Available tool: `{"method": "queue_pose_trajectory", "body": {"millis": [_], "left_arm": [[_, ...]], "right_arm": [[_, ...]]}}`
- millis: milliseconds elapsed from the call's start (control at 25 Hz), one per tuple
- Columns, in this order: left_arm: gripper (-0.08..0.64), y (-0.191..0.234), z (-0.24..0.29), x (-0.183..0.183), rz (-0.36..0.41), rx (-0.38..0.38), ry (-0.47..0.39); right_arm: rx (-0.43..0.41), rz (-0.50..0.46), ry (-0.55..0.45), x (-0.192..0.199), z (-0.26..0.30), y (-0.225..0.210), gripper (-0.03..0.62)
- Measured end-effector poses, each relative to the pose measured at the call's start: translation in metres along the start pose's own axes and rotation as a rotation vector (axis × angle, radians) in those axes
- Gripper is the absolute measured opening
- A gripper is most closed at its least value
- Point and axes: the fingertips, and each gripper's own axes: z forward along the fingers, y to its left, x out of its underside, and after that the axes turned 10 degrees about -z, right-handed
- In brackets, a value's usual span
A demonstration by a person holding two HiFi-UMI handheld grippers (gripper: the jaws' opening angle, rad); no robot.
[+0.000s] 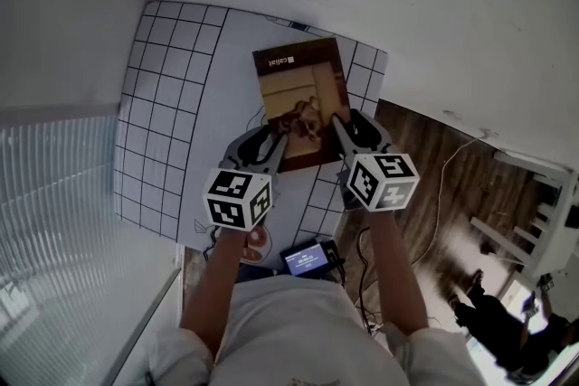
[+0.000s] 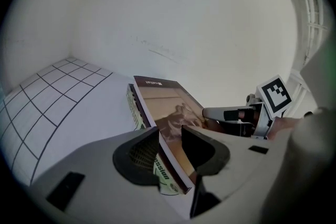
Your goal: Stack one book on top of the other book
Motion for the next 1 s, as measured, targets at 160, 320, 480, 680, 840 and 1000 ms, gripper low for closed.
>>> {"method": "queue_pose_trajectory", "body": {"millis": [160,320,480,680,840,1000], "left_arm": [[0.137,0.0,0.004,-0.002,-0.003,-0.007,0.003],[0.137,-0.001,0.007,-0.005,0.008,-0.014,-0.007],[0.137,0.001,0.005,-0.004,0.016,-0.027,-0.002],[0.138,0.003,0.005,-0.004,0.044,-0.035,0.014],[0.146,0.003,0.004,-0.002,0.069,-0.061,0.023],[0.158,0.002,0.003,-0.008,0.133,-0.091,0.028]], "right_arm": [[0.0,0.0,0.0,-0.003,0.003,-0.003,0.169],[-0.006,-0.004,-0.003,-0.004,0.006,-0.006,0.169],[-0.022,-0.022,-0.008,-0.005,0.008,-0.003,0.169],[-0.027,-0.055,-0.008,-0.004,0.009,-0.001,0.17],[0.014,-0.163,0.009,-0.005,0.008,0.002,0.17],[0.015,-0.175,0.021,-0.006,0.005,0.004,0.204]]}}
